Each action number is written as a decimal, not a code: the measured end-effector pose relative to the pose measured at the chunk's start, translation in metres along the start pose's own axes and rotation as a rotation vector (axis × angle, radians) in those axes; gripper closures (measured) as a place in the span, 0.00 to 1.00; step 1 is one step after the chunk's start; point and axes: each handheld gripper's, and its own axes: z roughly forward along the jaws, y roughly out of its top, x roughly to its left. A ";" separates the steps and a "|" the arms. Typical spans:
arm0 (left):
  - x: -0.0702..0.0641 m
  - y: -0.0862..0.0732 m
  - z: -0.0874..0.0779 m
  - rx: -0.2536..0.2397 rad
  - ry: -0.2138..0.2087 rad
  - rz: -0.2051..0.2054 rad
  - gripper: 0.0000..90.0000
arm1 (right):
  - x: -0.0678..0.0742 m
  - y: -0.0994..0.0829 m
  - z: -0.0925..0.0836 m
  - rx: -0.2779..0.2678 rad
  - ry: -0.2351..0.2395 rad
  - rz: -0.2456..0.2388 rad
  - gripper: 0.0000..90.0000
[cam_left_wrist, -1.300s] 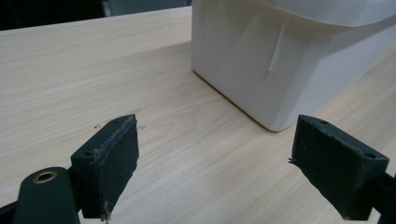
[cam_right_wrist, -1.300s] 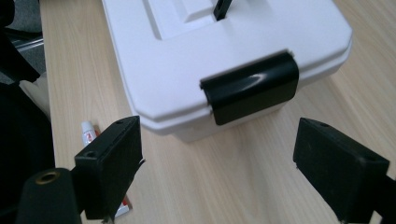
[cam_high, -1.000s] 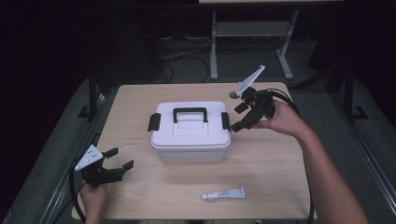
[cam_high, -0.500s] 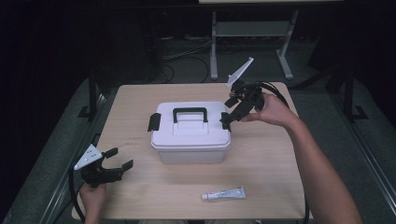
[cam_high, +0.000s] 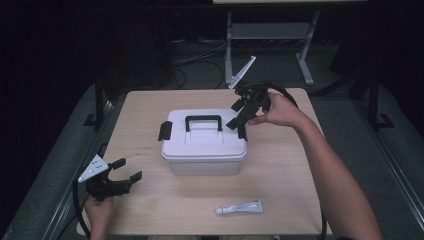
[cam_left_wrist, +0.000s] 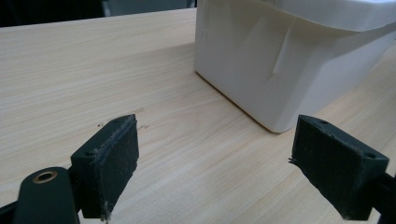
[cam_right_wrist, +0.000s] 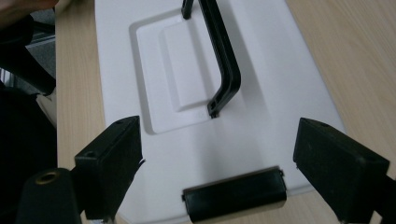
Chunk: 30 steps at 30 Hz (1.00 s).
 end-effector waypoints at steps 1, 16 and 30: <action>0.000 0.000 0.000 -0.001 0.000 0.001 0.16 | 0.000 0.002 0.001 0.001 0.001 -0.001 0.17; -0.001 0.000 0.000 -0.001 -0.003 0.006 0.16 | -0.001 0.028 0.016 0.033 0.036 -0.045 0.21; -0.002 0.000 0.001 -0.002 -0.013 0.008 0.16 | -0.004 0.044 0.037 0.040 0.070 -0.051 0.27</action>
